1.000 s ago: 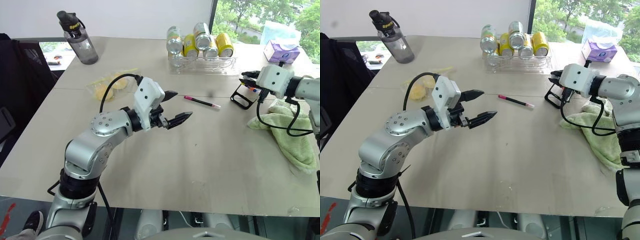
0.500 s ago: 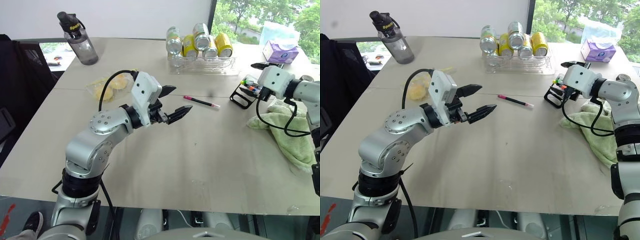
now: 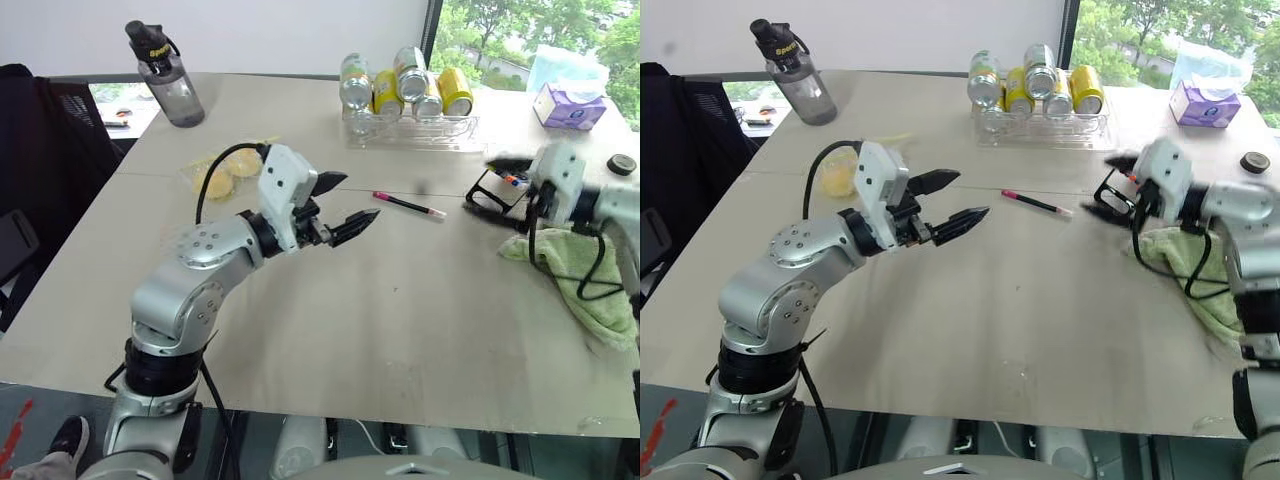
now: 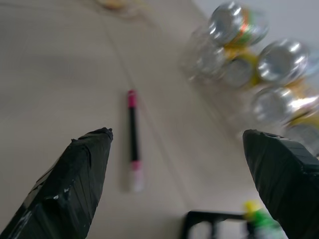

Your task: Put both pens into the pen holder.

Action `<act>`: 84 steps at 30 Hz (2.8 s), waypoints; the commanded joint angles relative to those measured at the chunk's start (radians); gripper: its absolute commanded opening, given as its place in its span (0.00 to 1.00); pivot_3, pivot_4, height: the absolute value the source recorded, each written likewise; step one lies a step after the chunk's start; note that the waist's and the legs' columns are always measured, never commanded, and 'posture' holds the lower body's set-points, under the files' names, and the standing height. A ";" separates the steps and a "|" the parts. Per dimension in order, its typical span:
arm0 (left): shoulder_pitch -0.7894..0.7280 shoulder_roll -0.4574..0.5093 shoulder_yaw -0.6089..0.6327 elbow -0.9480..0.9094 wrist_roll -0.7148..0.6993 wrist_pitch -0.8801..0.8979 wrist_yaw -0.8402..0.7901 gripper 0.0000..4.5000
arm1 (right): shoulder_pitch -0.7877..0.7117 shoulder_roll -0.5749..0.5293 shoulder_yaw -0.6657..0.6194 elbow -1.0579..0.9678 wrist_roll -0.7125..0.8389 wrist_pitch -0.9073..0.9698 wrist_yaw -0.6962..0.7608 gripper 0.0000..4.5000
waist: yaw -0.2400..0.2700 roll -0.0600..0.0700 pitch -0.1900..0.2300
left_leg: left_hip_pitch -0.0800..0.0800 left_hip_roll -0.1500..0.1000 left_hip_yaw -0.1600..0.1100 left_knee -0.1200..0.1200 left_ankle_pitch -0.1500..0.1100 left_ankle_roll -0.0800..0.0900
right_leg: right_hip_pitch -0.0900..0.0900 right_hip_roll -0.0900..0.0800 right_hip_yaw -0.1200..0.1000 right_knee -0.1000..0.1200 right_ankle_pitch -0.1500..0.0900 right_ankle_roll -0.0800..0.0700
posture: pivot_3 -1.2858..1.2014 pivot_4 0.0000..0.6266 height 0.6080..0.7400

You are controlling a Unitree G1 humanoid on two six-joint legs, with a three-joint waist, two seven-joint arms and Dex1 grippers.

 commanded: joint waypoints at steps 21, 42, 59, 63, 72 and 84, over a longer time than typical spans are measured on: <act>0.235 0.185 0.190 0.006 -0.013 -0.074 -0.113 0.93 | -0.093 0.231 0.041 0.091 -0.025 0.045 -0.005 0.99 | -0.014 0.001 0.001 | 0.001 -0.001 -0.001 -0.001 0.000 0.000 | 0.000 0.001 0.001 0.001 0.000 0.000 | 0.52 0.24 0.99; -0.738 -0.146 -0.258 1.715 0.617 -1.085 -0.481 0.93 | 0.517 0.082 -0.395 -0.759 0.366 0.529 -0.250 0.99 | 0.007 -0.001 0.001 | -0.006 -0.003 -0.002 0.002 0.000 0.000 | -0.002 0.004 -0.005 -0.002 -0.001 0.001 | 0.52 0.24 0.99; -0.870 -0.411 -0.218 1.879 0.831 -0.922 -0.020 0.93 | 0.709 0.098 -0.517 -0.982 0.552 0.617 -0.481 0.99 | 0.006 -0.002 0.002 | -0.007 -0.006 -0.007 0.001 -0.001 0.002 | -0.003 0.004 -0.006 0.000 -0.002 0.003 | 0.52 0.24 0.99; -0.865 -0.434 -0.176 1.878 0.826 -0.885 0.000 0.93 | 0.744 0.109 -0.537 -1.010 0.577 0.612 -0.511 0.99 | 0.007 -0.002 0.002 | -0.007 -0.007 -0.008 0.001 -0.001 0.002 | -0.003 0.004 -0.007 0.000 -0.002 0.003 | 0.52 0.24 0.99; -0.863 -0.431 -0.048 1.871 0.769 -0.850 -0.006 0.93 | 0.748 0.095 -0.493 -0.996 0.551 0.584 -0.539 0.99 | 0.006 -0.002 0.002 | -0.007 -0.008 -0.008 0.001 -0.001 0.002 | -0.002 0.003 -0.007 0.001 -0.002 0.004 | 0.52 0.24 0.99; -0.733 -0.114 0.052 1.576 0.558 -0.787 -0.784 0.93 | 0.399 0.096 -0.162 -0.598 0.219 0.422 -0.497 0.99 | -0.028 0.000 0.001 | -0.004 -0.008 -0.007 0.002 -0.001 0.001 | -0.003 0.005 -0.004 0.002 -0.002 0.003 | 0.52 0.24 0.99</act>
